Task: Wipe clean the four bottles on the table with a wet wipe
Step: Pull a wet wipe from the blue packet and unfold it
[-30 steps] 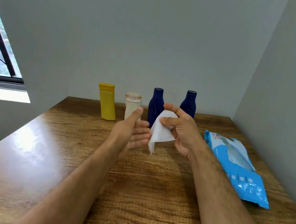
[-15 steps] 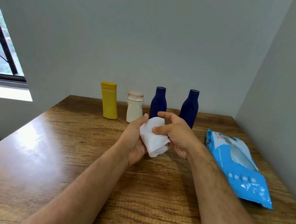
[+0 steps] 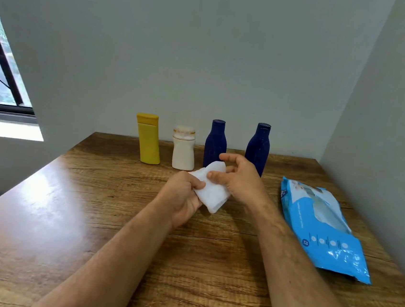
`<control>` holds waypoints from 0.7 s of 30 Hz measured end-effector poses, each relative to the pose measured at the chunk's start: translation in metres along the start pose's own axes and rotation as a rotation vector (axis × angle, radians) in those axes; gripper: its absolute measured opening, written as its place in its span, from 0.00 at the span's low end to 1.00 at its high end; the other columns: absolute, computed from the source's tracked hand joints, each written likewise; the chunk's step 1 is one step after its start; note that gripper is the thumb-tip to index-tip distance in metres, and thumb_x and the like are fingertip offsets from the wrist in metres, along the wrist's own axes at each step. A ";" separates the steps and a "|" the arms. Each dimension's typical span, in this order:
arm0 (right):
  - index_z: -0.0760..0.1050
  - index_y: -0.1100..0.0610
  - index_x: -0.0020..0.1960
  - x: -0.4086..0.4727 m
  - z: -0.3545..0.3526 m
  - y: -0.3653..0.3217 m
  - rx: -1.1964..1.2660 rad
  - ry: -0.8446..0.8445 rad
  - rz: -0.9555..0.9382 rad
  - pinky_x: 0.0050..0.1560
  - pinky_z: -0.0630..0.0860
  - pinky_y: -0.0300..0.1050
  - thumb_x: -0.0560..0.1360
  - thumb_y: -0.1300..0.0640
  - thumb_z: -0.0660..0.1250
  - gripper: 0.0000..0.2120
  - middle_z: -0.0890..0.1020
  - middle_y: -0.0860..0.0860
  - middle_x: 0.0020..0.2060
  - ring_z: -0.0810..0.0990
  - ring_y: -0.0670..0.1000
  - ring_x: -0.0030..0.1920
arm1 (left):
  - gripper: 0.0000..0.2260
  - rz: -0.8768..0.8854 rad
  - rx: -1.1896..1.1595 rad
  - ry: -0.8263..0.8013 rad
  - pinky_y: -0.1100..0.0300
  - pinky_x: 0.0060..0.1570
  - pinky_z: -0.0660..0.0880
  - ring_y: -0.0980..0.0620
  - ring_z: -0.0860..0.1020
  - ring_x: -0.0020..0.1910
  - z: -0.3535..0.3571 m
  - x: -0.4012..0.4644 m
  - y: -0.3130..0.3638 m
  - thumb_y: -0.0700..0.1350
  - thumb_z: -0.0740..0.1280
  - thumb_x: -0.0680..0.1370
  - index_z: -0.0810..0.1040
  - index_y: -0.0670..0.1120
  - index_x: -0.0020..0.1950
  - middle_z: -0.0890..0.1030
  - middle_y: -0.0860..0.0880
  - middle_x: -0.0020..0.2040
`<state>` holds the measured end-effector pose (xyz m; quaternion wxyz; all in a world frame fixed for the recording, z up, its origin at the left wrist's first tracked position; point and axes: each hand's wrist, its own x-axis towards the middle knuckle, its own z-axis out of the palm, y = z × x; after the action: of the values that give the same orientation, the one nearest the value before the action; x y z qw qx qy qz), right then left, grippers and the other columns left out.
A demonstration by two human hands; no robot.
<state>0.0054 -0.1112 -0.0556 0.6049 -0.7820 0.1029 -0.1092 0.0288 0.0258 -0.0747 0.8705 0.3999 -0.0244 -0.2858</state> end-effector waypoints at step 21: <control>0.77 0.62 0.60 0.003 0.002 0.009 0.459 -0.199 0.292 0.51 0.83 0.57 0.74 0.67 0.71 0.15 0.85 0.59 0.52 0.85 0.58 0.51 | 0.12 0.232 0.434 0.212 0.45 0.46 0.84 0.44 0.84 0.51 -0.008 -0.001 0.014 0.38 0.64 0.82 0.76 0.45 0.65 0.83 0.43 0.57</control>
<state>0.0084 -0.1121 -0.0651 0.7825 -0.6084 0.1271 0.0359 0.0371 0.0395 -0.0700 0.7891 0.5993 -0.0392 -0.1287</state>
